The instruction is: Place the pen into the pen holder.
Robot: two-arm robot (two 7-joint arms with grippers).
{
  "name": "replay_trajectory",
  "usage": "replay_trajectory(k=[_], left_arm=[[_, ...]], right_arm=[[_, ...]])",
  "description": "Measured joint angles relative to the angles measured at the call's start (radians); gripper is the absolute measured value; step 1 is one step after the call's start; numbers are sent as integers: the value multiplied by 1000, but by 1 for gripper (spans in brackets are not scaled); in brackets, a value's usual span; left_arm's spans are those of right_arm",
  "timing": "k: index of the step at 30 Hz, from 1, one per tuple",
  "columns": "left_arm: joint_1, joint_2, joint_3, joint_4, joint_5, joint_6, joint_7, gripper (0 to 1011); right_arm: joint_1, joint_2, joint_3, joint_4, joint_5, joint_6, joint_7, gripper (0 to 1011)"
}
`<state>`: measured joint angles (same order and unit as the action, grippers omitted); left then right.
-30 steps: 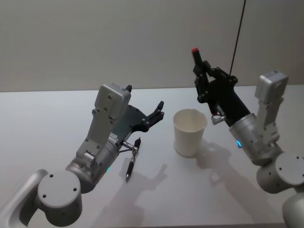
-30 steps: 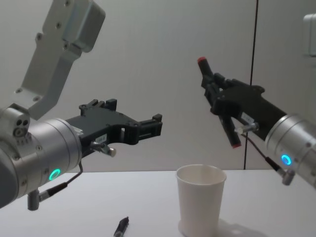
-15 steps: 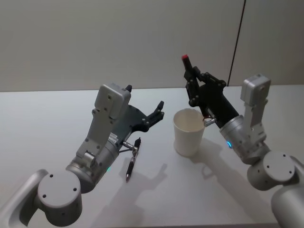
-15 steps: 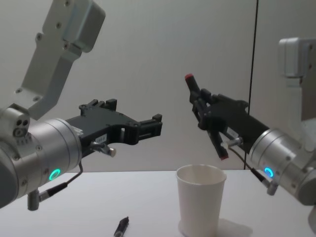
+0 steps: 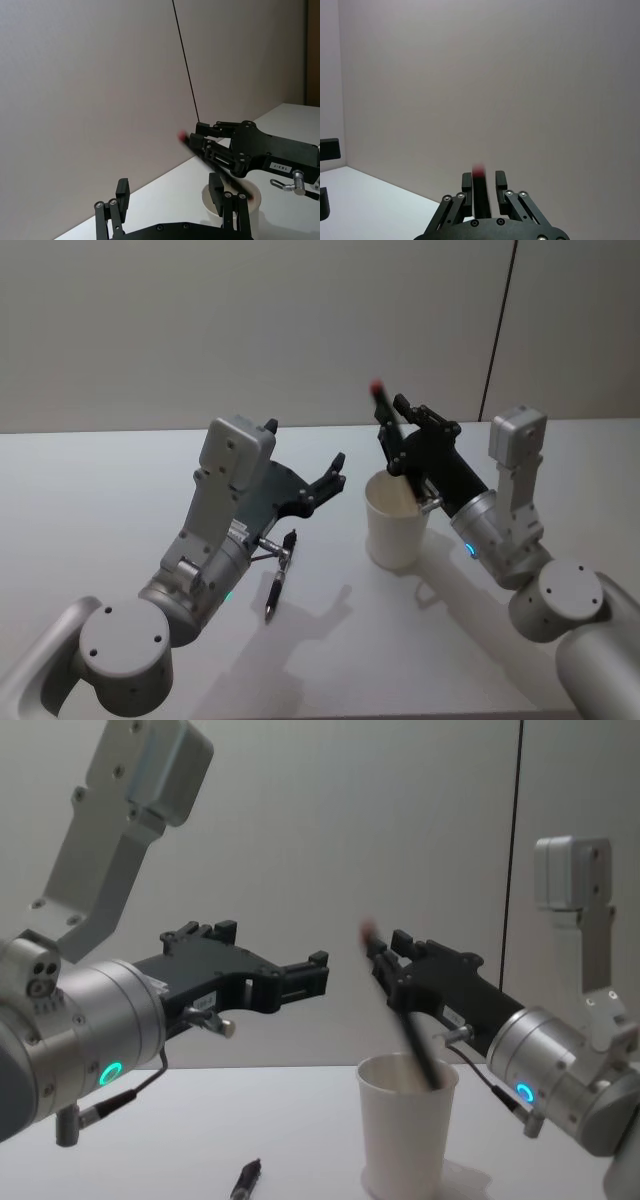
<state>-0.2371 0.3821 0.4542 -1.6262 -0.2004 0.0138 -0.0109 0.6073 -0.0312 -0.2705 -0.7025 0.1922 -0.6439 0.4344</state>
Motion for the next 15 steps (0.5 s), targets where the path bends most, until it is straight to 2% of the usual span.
replay_trajectory(k=[3, 5, 9, 10, 15], left_arm=[[0, 0, 0, 0, 0, 0, 0, 1004], [0, 0, 0, 0, 0, 0, 0, 1004], [0, 0, 0, 0, 0, 0, 0, 1004], [0, 0, 0, 0, 0, 0, 0, 1004], [0, 0, 0, 0, 0, 0, 0, 1004]], right_arm=[[11, -4, 0, 25, 5, -9, 7, 330], [16, -6, 1, 36, 7, -13, 11, 352], [26, -9, 2, 58, 14, -21, 18, 529], [26, -9, 2, 58, 14, -21, 18, 529], [33, -12, 4, 75, 20, -26, 25, 693]])
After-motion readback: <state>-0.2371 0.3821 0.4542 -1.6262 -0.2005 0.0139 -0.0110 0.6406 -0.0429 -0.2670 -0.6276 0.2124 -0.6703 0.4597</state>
